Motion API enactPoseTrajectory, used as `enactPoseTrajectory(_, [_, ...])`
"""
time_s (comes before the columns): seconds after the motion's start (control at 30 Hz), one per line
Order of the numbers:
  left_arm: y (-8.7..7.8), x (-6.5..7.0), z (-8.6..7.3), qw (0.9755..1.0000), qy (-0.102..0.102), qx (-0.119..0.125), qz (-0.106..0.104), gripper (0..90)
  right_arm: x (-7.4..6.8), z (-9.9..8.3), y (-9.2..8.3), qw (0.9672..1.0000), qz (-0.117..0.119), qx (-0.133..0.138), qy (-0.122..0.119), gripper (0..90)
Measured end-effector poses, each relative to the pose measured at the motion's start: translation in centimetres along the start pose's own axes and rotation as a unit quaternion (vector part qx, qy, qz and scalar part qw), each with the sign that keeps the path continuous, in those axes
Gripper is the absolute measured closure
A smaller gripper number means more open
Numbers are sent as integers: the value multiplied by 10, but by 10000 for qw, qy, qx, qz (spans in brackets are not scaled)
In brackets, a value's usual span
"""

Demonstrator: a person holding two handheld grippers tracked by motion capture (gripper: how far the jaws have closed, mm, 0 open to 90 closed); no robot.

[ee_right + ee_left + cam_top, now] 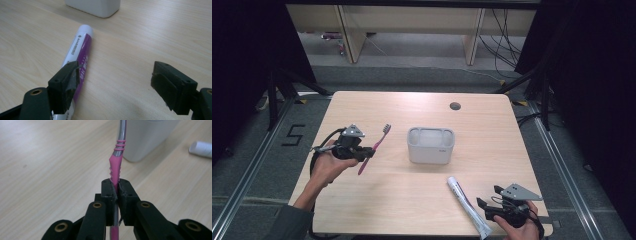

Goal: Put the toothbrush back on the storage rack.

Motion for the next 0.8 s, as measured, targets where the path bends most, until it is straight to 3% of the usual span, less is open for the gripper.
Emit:
enactPoseTrajectory(0.07, [-5, -2, 5, 9998, -85, 186, 69, 830, 2, 1, 0, 9999, -70, 27, -110, 234])
enactPoseTrajectory(0.13, [-8, -3, 9, 9992, -150, 382, -4, 829, -1, 0, 0, 10000, -6, -21, 29, 234])
enactPoseTrajectory(0.2, [-10, -2, 13, 9983, -236, 522, -89, 830, 0, 0, 0, 10000, -9, -18, 19, 234])
enactPoseTrajectory(0.3, [-12, 2, 17, 9978, -180, 635, -75, 829, 2, 1, 0, 9999, -79, 28, -113, 235])
enactPoseTrajectory(0.43, [-14, 6, 24, 9966, -154, 812, -18, 829, 0, 0, 0, 10000, -26, -16, 11, 235])
enactPoseTrajectory(0.5, [-14, 7, 29, 9944, -273, 1020, 88, 829, 0, 0, 0, 10000, -26, -24, 18, 235])
enactPoseTrajectory(0.53, [-15, 7, 29, 9950, -215, 968, 97, 829, 1, 0, 0, 10000, -13, -13, -17, 235])
enactPoseTrajectory(0.6, [-15, 11, 34, 9932, -268, 1136, 29, 829, -2, -2, -1, 9999, 10, -77, 153, 235])
enactPoseTrajectory(0.63, [-16, 12, 35, 9931, -257, 1145, 83, 830, 1, 0, 0, 10000, -48, -3, -9, 235])
enactPoseTrajectory(0.8, [-18, 23, 45, 9905, -196, 1358, 84, 829, 2, 0, 0, 10000, -73, 10, -21, 236])
Point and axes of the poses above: each handheld gripper's, and its own axes: y roughly forward along the jaws, z roughly out of its top, x roughly to its right, the point moved 8 cm from there along y, roughly forward along the jaws, and after that the axes turned 13 degrees about -x, right-handed, at the moved point
